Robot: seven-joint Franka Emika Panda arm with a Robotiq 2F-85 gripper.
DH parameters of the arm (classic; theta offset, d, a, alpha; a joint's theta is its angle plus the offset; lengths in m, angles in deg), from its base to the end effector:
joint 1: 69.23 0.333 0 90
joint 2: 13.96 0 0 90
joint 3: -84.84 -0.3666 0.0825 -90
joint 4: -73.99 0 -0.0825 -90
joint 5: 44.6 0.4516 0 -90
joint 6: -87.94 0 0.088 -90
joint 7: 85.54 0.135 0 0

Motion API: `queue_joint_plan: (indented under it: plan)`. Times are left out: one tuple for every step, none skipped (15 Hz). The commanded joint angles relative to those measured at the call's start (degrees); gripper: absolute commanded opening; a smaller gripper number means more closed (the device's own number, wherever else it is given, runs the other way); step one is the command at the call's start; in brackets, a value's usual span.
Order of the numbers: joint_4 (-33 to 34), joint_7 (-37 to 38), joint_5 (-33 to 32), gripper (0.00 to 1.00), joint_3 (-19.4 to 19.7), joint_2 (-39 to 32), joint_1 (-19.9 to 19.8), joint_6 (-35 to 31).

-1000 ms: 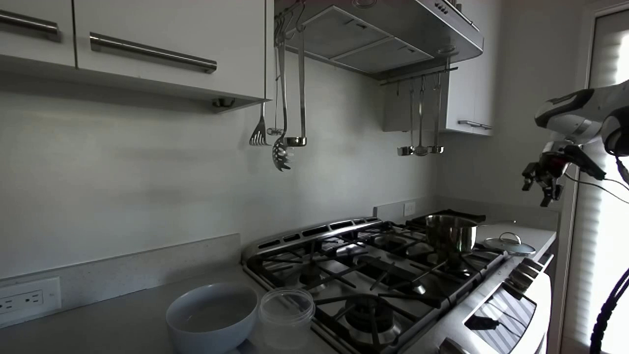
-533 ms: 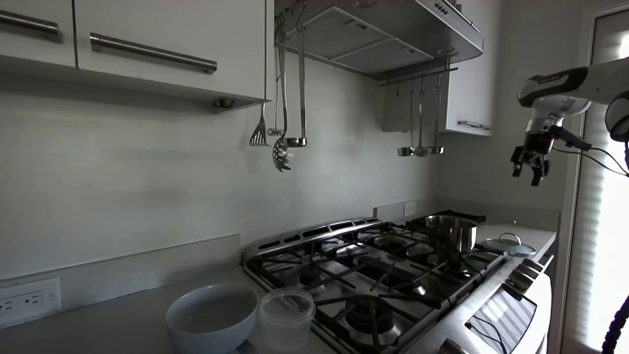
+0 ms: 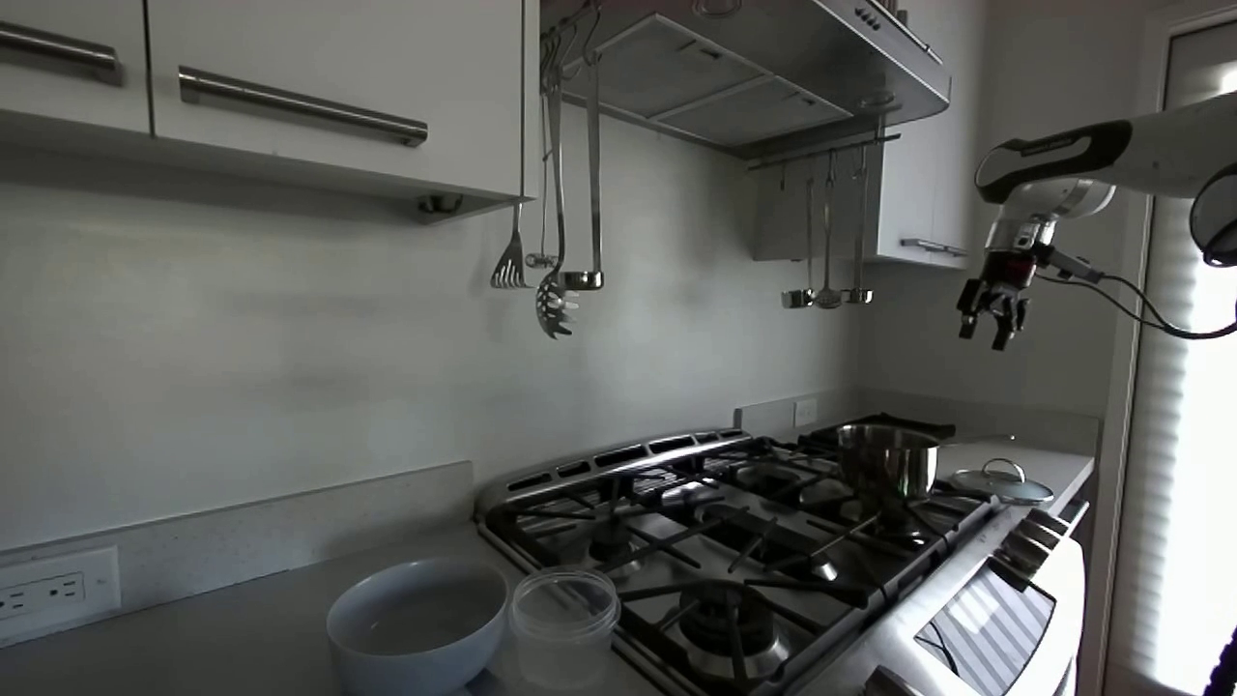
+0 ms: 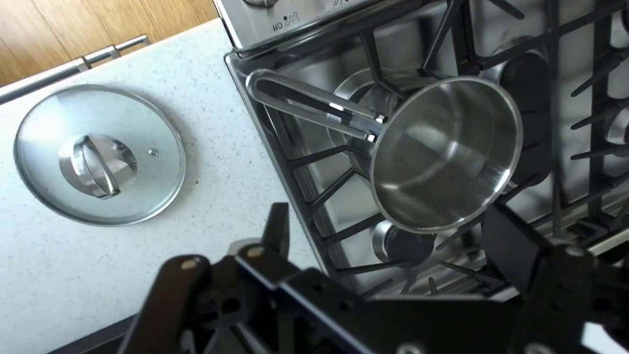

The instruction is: Slide the silver pot to the bottom right cooker on the stove

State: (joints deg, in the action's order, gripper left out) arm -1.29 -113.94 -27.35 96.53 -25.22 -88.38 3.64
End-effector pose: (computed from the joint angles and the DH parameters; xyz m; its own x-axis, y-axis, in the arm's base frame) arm 0.6127 -0.2985 0.6549 0.9952 -0.0263 0.0947 -0.0026 -0.9703 -0.2420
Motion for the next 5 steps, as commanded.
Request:
queue_joint_plan:
  plan:
    - [-0.06, 0.0, 0.0, 1.0, -0.12, 0.06, 0.32, -0.14]
    - [0.02, 0.0, 0.0, 1.0, -0.14, 0.02, 0.42, -0.14]
    - [0.05, 0.0, 0.0, 1.0, -0.1, -0.01, 0.38, -0.14]
    - [0.05, 0.0, 0.0, 1.0, -0.08, -0.04, 0.27, -0.14]
    - [0.05, 0.0, 0.0, 1.0, -0.06, -0.04, 0.17, -0.14]
